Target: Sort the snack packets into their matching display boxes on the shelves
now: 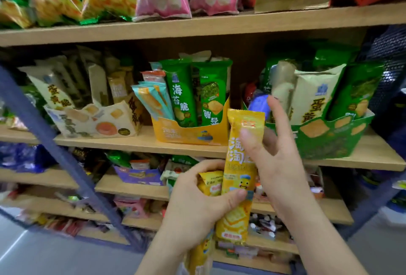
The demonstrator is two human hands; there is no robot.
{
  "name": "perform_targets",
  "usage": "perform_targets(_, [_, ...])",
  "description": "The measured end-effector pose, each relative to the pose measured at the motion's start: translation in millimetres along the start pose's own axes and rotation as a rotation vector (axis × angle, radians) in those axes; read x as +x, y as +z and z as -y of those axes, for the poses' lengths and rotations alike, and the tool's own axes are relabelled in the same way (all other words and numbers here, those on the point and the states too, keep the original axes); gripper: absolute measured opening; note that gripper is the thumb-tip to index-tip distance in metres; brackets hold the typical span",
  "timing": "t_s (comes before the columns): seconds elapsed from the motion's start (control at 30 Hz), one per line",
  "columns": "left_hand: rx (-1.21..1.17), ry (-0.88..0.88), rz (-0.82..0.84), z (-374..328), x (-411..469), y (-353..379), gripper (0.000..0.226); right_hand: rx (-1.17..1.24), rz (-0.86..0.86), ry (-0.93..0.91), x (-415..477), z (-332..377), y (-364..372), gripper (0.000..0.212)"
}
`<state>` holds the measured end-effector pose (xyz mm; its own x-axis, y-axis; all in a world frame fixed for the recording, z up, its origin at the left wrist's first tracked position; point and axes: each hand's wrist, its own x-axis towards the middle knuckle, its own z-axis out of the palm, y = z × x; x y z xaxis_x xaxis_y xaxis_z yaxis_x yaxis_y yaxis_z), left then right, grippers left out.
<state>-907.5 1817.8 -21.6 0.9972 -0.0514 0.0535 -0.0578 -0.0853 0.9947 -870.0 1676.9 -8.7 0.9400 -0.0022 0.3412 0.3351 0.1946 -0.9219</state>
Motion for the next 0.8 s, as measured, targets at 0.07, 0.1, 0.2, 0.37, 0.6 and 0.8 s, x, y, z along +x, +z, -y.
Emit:
perform_targets(0.07, [0.048, 0.032, -0.122, 5.0, 0.0, -4.1, 0.044, -0.073, 0.109, -0.036, -6.0, -5.5, 2.1, 0.078])
perform_targets(0.1, [0.079, 0.045, -0.170, 8.1, 0.3, -5.9, 0.045, -0.110, 0.158, -0.057, -9.0, -7.9, 3.1, 0.080])
perform_targets(0.2, [0.110, 0.057, -0.202, 13.0, -0.7, -6.8, 0.047, -0.225, 0.274, -0.116, -12.1, -13.3, 2.9, 0.077])
perform_targets(0.37, [0.033, 0.108, -0.315, 10.1, -4.5, -16.5, 0.031, -0.564, 0.295, -0.259, -2.7, -32.7, -9.0, 0.032])
perform_targets(0.6, [-0.329, 0.246, -0.450, -18.7, 15.4, -29.3, 0.018, -0.422, 0.524, 0.078, 6.6, -33.5, 1.8, 0.031])
perform_targets(0.8, [-0.331, 0.377, -0.382, -26.3, 35.7, -49.3, 0.027, -0.326, 0.699, 0.202, 15.6, -39.5, 37.8, 0.069])
